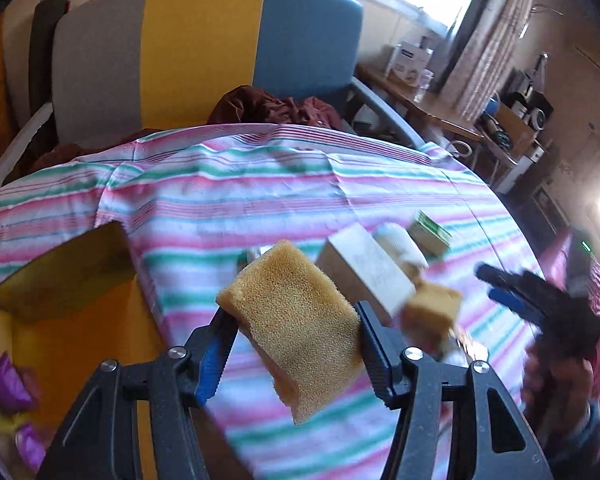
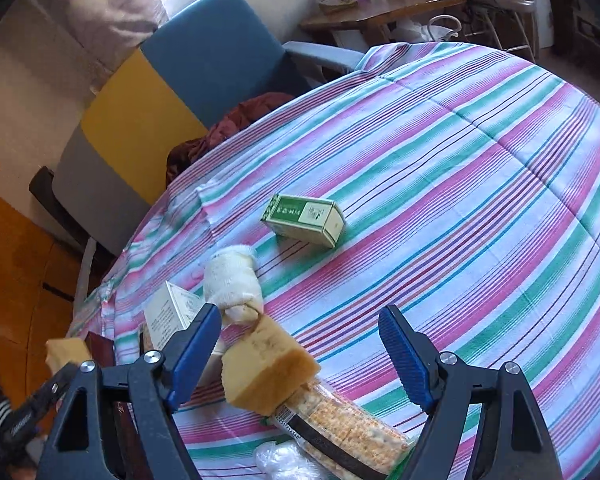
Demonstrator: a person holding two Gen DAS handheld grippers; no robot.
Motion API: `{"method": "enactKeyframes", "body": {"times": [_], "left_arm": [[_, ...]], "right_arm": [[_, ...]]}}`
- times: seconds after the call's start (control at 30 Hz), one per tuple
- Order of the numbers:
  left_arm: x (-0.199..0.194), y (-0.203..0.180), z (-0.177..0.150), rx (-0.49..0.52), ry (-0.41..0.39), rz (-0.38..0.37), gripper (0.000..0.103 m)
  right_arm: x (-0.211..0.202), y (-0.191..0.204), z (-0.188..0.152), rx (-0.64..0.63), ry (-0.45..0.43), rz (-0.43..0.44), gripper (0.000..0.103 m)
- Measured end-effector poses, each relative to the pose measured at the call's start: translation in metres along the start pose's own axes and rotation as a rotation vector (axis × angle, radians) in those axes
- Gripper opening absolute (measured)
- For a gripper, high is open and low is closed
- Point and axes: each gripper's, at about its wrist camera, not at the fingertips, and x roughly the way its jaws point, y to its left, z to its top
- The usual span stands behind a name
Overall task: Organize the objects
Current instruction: 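Carry the sponge over the tray with the left tool while the right tool grasps another white plastic bundle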
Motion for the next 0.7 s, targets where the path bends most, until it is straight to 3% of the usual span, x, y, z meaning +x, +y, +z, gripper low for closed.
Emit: {"method": "enactKeyframes", "body": {"times": [0.33,0.4,0.5,0.6,0.7], "left_arm": [[-0.06,0.026,-0.07,-0.017,-0.047,0.009,0.06],[-0.067,0.038,-0.081,-0.034,-0.049,0.014,0.06],[-0.073,0.054,-0.095,-0.066,-0.048,0.023,0.06],[-0.077,0.067,-0.106,-0.095,-0.054,0.019,0.06],[-0.081,0.078,-0.118,-0.119,-0.059,0.02,0.06]], "right_arm": [[0.015,0.006,-0.01,-0.092,0.103,-0.047,0.081],[0.006,0.004,-0.011,-0.088,0.098,-0.06,0.072],[-0.011,0.011,-0.019,-0.115,0.103,0.003,0.061],[-0.017,0.032,-0.042,-0.246,0.155,-0.019,0.052],[-0.015,0.047,-0.074,-0.376,0.228,-0.063,0.05]]}}
